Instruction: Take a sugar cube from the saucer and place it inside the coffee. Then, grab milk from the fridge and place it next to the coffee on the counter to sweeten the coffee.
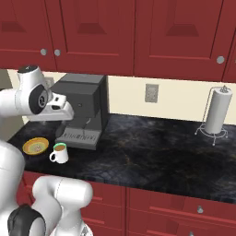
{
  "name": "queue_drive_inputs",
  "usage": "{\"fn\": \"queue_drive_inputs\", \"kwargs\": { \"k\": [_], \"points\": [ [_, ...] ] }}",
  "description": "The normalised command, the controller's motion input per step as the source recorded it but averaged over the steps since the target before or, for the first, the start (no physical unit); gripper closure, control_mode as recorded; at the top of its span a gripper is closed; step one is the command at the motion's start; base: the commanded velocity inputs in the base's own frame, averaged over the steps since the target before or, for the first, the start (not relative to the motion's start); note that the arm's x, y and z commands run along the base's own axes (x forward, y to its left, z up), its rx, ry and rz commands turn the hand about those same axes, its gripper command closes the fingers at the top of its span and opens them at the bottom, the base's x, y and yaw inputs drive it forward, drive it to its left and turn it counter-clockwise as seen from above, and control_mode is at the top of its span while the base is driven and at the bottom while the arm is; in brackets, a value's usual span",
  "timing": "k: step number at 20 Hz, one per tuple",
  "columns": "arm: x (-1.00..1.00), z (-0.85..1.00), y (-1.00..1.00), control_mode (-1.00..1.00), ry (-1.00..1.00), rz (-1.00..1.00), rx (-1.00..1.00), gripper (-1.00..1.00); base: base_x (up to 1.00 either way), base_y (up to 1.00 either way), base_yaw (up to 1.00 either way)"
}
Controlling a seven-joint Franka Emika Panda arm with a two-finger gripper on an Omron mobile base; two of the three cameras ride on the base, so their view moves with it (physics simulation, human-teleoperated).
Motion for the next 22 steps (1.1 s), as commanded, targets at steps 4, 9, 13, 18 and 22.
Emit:
{"fn": "queue_drive_inputs", "kwargs": {
  "k": [4,9,13,18,22],
  "points": [
    [-0.41,-0.61,1.00,-1.00,0.04,0.00,-0.01,-1.00,0.00,0.00,0.00],
    [-0.07,0.00,1.00,-1.00,-0.01,-0.02,-0.09,-1.00,0.00,0.00,0.00],
    [0.12,-0.09,1.00,-1.00,0.09,0.00,-0.11,-1.00,0.00,0.00,0.00],
    [0.26,-0.40,0.45,-1.00,0.19,0.00,-0.05,-1.00,0.00,0.00,0.00],
    [0.29,-0.54,0.30,-1.00,0.08,0.00,0.00,-1.00,0.00,0.00,0.00]
  ]
}}
